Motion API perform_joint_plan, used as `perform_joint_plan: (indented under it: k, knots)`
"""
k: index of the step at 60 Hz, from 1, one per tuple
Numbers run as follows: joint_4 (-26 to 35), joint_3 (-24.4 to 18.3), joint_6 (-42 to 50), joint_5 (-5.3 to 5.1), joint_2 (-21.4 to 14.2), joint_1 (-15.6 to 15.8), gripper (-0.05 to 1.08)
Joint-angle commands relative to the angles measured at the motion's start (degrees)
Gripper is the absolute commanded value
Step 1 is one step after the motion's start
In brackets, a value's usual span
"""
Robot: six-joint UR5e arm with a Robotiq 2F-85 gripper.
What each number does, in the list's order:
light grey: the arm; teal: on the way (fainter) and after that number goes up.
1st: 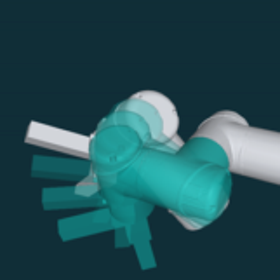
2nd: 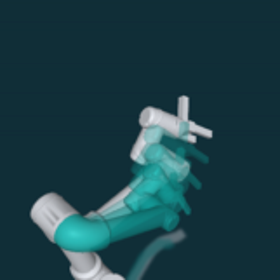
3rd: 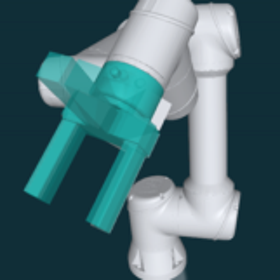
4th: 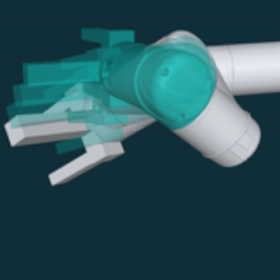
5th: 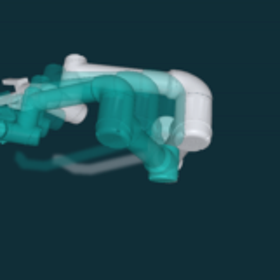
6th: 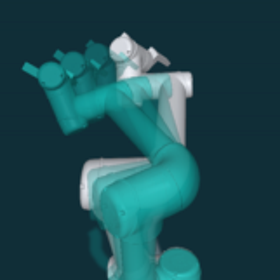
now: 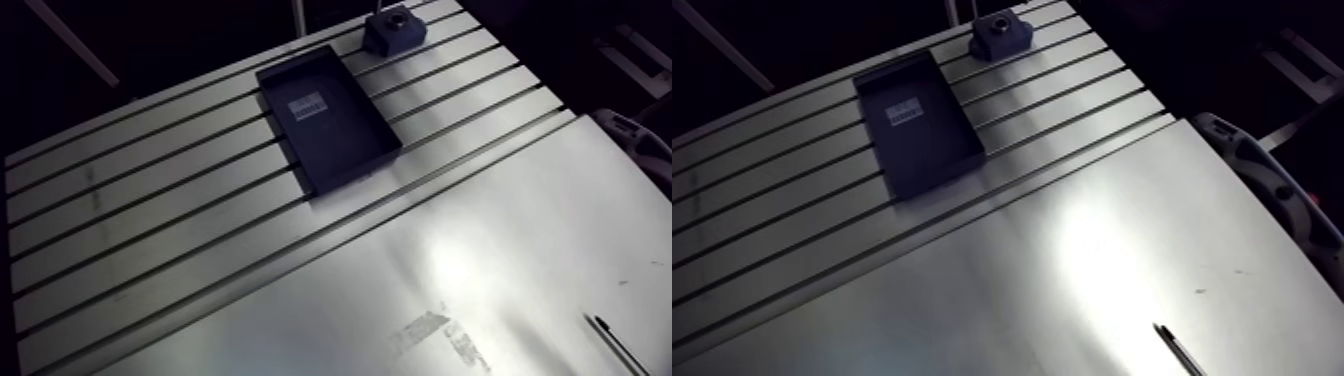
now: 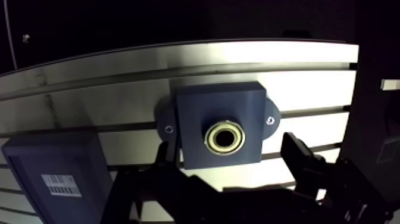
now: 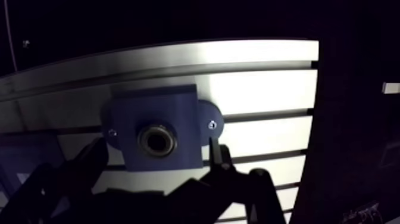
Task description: Pick up the bearing and press it into the housing until flush.
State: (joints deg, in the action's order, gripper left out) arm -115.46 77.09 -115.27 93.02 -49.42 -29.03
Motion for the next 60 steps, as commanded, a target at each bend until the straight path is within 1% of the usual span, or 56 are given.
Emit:
perform_joint_plan:
  k: [1,4,6,7,8,9,10,11,12,13,14,15,16,17,18,19,20,30,60]
  knots:
    - [1.09,-0.59,-0.01,-0.16,-1.69,0.09,0.0]
    - [1.51,-0.59,-0.01,-0.16,-2.2,0.11,0.01]
    - [1.95,-0.67,0.07,-0.16,-2.65,0.18,0.03]
    - [2.54,-0.9,0.15,-0.09,-3.02,0.19,0.16]
    - [2.54,-0.9,0.15,-0.09,-3.02,0.19,0.16]
    - [3.38,-1.38,0.24,-0.07,-3.23,0.2,0.37]
    - [4.47,-1.83,0.26,-0.07,-3.26,0.2,0.54]
    - [4.47,-1.83,0.26,-0.07,-3.26,0.2,0.54]
    - [5.38,-2.2,0.26,-0.07,-3.19,0.2,0.7]
    - [5.38,-2.2,0.26,-0.07,-3.19,0.2,0.7]
    - [5.89,-2.4,0.26,-0.07,-3.18,0.05,0.87]
    - [5.89,-2.4,0.26,-0.07,-3.18,0.05,0.87]
    - [5.97,-2.43,0.18,-0.3,-3.1,-0.05,0.95]
    - [5.97,-2.43,0.18,-0.3,-3.1,-0.05,0.95]
    - [5.98,-2.36,0.17,-0.18,-3.01,0.01,1.04]
    - [5.98,-2.36,0.17,-0.18,-3.01,0.01,1.04]
    - [6.36,-2.65,0.24,-0.09,-3.0,-0.06,1.07]
    - [8.16,-2.96,0.11,0.01,-2.49,-0.07,1.08]
    - [6.8,-2.01,0.08,-0.25,-1.24,0.02,1.08]
